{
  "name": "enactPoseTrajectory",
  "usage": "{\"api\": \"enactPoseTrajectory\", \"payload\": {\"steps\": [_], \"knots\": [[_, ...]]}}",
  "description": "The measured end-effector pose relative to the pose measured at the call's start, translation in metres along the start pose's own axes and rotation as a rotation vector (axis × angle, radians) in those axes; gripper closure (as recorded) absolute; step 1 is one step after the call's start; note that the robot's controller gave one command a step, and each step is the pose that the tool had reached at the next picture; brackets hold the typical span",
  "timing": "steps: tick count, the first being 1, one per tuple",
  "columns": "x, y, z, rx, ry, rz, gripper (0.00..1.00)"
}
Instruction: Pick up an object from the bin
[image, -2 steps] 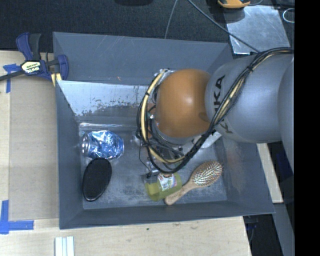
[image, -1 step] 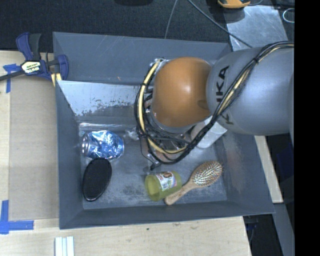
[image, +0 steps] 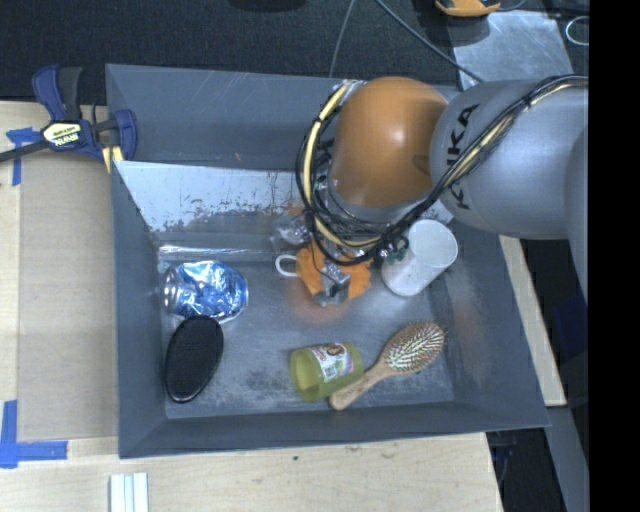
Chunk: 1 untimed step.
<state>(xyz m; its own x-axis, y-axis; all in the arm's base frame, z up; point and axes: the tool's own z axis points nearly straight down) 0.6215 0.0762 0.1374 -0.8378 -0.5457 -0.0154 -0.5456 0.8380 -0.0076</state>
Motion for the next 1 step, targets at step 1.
{"api": "enactPoseTrajectory", "payload": {"steps": [1], "knots": [[0.0797, -0.0562, -0.0071, 0.003, 0.001, -0.039, 0.00]]}}
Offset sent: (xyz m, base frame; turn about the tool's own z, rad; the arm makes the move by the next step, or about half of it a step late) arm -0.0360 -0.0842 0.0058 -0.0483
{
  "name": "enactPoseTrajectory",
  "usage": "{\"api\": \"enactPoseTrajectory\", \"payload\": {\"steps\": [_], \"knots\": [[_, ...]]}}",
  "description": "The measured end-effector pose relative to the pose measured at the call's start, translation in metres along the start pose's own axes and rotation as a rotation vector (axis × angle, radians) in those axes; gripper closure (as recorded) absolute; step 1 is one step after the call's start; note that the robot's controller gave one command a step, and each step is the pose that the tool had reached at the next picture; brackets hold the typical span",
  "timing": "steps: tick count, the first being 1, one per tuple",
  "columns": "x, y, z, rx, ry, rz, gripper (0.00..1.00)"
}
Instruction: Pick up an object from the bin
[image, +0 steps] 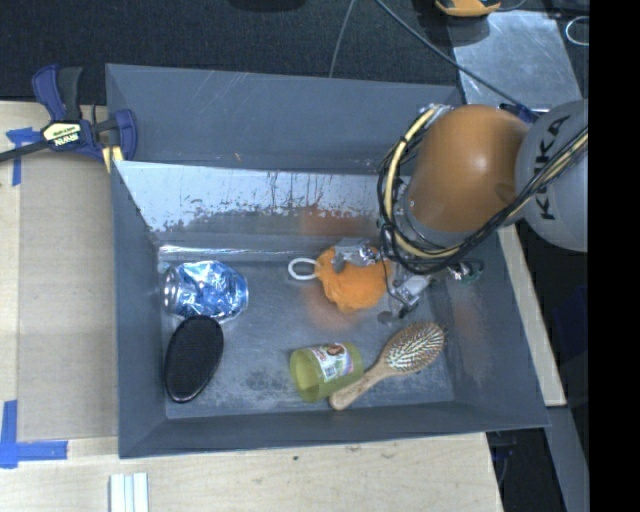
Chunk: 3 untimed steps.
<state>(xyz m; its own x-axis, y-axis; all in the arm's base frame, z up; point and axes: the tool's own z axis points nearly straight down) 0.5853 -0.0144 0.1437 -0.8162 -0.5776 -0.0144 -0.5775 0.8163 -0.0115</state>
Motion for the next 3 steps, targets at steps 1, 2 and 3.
{"api": "enactPoseTrajectory", "payload": {"steps": [1, 2, 3], "knots": [[-0.032, -0.028, 0.015, 0.003, -0.007, 0.033, 0.00], [-0.031, -0.027, 0.014, 0.001, -0.005, 0.034, 1.00], [-0.070, 0.025, -0.093, 0.006, -0.019, 0.009, 1.00]]}}
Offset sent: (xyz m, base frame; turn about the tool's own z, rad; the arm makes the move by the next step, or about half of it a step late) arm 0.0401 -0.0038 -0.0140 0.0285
